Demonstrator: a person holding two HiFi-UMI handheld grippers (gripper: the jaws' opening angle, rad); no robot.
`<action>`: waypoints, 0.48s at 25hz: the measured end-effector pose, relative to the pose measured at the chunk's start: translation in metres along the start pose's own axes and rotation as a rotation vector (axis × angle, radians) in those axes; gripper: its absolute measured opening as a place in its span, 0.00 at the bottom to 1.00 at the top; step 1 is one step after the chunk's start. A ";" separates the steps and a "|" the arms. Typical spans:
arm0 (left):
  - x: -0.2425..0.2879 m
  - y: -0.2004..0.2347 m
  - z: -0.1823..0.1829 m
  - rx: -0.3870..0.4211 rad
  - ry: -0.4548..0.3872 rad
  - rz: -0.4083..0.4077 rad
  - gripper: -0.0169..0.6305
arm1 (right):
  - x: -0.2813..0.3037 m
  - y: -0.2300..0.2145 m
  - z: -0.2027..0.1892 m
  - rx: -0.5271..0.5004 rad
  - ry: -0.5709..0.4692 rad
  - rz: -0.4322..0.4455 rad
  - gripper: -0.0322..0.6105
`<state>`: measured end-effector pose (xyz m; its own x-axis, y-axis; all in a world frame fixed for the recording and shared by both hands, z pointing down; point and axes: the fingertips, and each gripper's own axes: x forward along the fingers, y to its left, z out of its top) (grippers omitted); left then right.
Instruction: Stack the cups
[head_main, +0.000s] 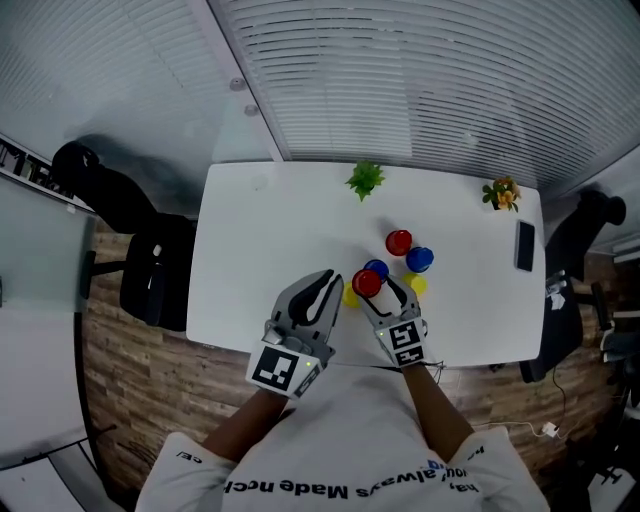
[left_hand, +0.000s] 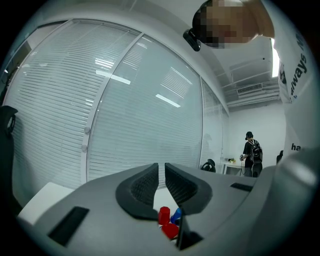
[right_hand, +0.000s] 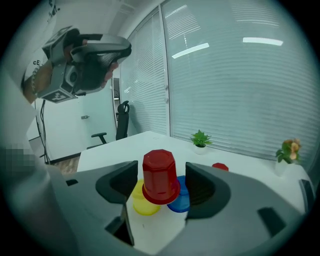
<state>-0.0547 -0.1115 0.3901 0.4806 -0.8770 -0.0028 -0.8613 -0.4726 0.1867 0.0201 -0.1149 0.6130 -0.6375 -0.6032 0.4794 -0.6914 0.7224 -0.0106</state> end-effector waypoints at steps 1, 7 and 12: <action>0.001 0.000 0.000 -0.001 0.000 -0.001 0.11 | -0.008 -0.004 -0.001 0.004 -0.007 -0.005 0.53; 0.006 -0.001 -0.001 -0.006 -0.004 -0.010 0.11 | -0.056 -0.056 -0.038 0.030 0.007 -0.157 0.52; 0.008 -0.002 -0.004 -0.007 0.002 -0.008 0.11 | -0.050 -0.092 -0.089 0.063 0.094 -0.229 0.53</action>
<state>-0.0489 -0.1174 0.3935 0.4880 -0.8729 -0.0028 -0.8562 -0.4792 0.1932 0.1461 -0.1211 0.6680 -0.4292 -0.7129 0.5546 -0.8359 0.5460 0.0550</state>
